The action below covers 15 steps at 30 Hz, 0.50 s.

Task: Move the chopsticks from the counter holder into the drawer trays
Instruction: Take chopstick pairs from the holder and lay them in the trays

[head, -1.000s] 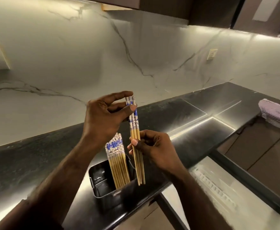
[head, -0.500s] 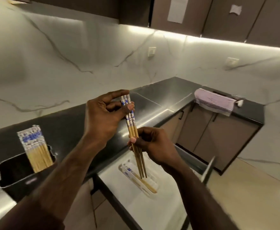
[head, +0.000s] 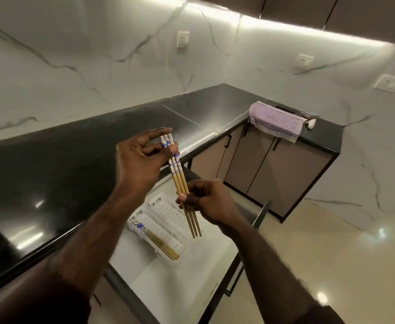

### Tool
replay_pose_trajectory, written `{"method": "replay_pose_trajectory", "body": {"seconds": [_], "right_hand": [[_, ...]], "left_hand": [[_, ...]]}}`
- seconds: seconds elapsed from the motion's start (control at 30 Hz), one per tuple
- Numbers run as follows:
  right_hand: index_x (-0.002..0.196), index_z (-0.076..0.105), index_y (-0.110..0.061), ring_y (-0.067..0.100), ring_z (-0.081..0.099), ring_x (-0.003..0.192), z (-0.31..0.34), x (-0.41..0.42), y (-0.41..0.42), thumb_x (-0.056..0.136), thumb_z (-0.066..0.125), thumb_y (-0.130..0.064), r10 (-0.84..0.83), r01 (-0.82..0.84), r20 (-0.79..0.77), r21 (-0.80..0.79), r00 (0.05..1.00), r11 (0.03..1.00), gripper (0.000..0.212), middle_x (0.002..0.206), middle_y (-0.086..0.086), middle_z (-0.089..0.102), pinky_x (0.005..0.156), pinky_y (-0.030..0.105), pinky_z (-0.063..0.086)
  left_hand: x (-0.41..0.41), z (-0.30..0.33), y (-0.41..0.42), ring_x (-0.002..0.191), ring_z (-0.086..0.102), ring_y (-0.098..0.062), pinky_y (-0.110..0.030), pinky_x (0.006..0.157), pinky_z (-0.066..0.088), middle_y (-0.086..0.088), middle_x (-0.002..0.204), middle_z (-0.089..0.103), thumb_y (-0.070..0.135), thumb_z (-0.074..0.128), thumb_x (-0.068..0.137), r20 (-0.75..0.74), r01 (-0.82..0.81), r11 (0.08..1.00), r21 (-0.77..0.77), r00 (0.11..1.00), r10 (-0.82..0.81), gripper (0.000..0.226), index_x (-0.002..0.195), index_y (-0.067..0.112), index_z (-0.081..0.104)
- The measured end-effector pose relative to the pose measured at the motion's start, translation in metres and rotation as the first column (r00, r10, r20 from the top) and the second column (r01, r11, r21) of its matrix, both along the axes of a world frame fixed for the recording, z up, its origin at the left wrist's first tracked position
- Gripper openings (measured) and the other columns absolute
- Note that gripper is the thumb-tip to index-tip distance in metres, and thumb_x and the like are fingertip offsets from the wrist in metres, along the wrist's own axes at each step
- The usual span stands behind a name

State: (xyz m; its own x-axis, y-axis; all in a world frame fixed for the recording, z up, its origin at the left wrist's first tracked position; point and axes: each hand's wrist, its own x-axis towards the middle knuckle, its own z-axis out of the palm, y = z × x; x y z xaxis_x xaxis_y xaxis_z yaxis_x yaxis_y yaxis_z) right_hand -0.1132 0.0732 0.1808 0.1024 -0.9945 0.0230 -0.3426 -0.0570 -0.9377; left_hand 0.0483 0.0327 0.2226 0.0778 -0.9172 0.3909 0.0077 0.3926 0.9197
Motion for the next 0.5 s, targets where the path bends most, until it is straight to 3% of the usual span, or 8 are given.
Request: {"method": "replay_pose_trajectory", "body": {"seconds": [0.2, 0.37, 0.5], "right_hand": [[0.095, 0.074, -0.013, 0.025, 0.073, 0.083, -0.05, -0.013, -0.055, 0.086, 0.071, -0.015, -0.004, 0.004, 0.007, 0.141, 1.0, 0.99, 0.01, 0.088, 0.01, 0.076, 0.083, 0.041, 0.06], [0.096, 0.076, -0.012, 0.02, 0.072, 0.082, -0.097, -0.012, -0.098, 0.085, 0.073, -0.02, -0.01, 0.024, -0.052, 0.26, 0.999, 0.965, 0.013, 0.084, 0.007, 0.077, 0.071, 0.028, 0.055], [0.1, 0.076, -0.011, 0.023, 0.071, 0.089, -0.134, -0.006, -0.123, 0.083, 0.076, -0.026, 0.027, 0.01, -0.099, 0.349, 0.995, 0.937, 0.023, 0.09, 0.006, 0.076, 0.08, 0.037, 0.055]], "left_hand": [[-0.012, -0.054, -0.053, 0.079, 0.074, -0.015, -0.028, 0.068, 0.06, -0.003, 0.091, 0.075, 0.008, 0.076, 0.077, 0.027, -0.04, 0.996, 0.084, 0.999, 0.038, 0.032, 0.105, 0.023, 0.07], [-0.01, -0.108, -0.096, 0.076, 0.074, -0.011, -0.023, 0.062, 0.059, -0.002, 0.089, 0.074, 0.012, 0.075, 0.079, 0.125, -0.08, 0.974, 0.213, 0.991, 0.054, 0.031, 0.106, 0.025, 0.067], [-0.006, -0.15, -0.117, 0.073, 0.074, -0.009, -0.024, 0.062, 0.06, -0.001, 0.084, 0.073, 0.012, 0.074, 0.081, 0.248, -0.162, 0.943, 0.289, 0.965, 0.09, 0.034, 0.114, 0.018, 0.065]]}}
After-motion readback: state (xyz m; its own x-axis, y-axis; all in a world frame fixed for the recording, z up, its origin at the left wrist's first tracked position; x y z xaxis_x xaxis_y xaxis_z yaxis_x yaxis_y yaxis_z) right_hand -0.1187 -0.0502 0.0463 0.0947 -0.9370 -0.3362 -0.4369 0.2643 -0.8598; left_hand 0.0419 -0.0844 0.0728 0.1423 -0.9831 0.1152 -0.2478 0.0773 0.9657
